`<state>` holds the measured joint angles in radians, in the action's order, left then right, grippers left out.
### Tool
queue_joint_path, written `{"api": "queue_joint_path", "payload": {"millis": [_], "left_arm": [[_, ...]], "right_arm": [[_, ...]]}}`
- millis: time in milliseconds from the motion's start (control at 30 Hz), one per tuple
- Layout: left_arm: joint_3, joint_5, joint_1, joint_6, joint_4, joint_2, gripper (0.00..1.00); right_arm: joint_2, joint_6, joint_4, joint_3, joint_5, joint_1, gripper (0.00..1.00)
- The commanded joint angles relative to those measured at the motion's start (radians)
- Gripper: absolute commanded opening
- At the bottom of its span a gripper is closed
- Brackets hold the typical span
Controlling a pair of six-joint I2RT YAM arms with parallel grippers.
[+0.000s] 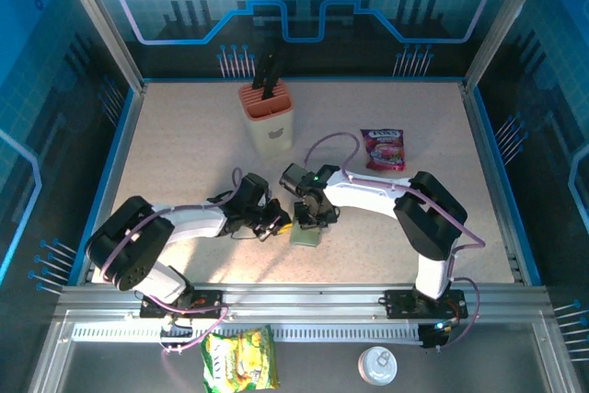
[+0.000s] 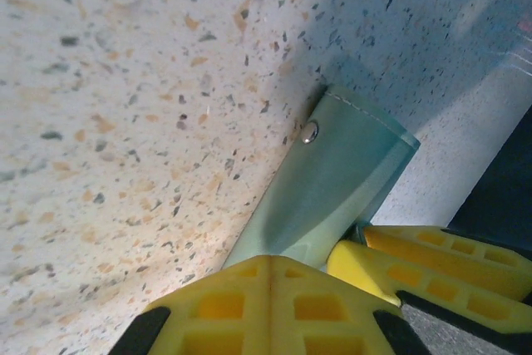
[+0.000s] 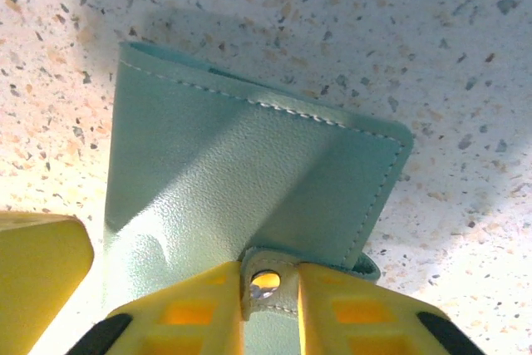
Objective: Take the credit cards out of the card holder
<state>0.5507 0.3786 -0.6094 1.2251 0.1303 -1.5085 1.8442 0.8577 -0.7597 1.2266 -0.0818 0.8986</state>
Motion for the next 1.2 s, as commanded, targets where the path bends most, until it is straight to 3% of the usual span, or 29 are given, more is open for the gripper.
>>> {"api": "queue_joint_path", "payload": {"millis": [0, 233, 533, 800, 1167], "left_arm": [[0.005, -0.012, -0.002, -0.019, -0.069, 0.018, 0.00], [0.063, -0.004, -0.050, 0.001, -0.031, -0.047, 0.00], [0.070, 0.022, -0.072, 0.034, 0.080, -0.121, 0.00], [0.038, -0.017, -0.061, 0.025, -0.059, -0.209, 0.00], [-0.092, 0.002, -0.016, 0.059, 0.135, -0.402, 0.00]], "right_arm": [[0.050, 0.001, -0.002, -0.029, -0.031, 0.019, 0.14], [0.017, -0.007, 0.058, -0.081, 0.005, 0.008, 0.00], [-0.036, 0.001, 0.180, -0.167, 0.091, -0.021, 0.00], [-0.106, 0.011, 0.186, -0.208, 0.084, -0.042, 0.00], [-0.229, 0.009, 0.182, -0.319, 0.074, -0.121, 0.00]]}}
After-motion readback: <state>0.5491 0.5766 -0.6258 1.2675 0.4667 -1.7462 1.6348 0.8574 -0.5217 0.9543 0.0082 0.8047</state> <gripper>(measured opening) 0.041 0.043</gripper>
